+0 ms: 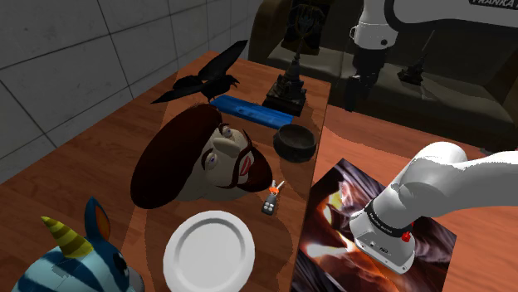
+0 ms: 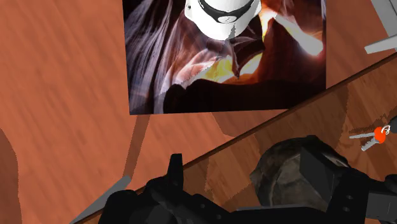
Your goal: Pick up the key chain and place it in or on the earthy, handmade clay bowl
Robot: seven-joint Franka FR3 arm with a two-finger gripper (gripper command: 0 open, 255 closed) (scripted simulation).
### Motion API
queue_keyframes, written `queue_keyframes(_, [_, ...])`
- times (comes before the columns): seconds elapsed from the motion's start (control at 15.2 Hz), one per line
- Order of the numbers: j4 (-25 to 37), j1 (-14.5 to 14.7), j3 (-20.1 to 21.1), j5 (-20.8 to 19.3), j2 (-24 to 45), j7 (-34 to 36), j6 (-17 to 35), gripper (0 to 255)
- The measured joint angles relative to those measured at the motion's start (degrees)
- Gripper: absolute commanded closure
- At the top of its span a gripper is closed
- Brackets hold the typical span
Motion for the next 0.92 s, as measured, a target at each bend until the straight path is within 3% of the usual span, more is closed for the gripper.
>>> queue_keyframes(0.4, [-4.6, 1.89, 4.52, 4.62, -2.59, 5.59, 3.5, 0])
queue_keyframes(0.92, [-12.62, 6.41, 14.35, 14.1, -4.14, 16.39, 13.77, 0])
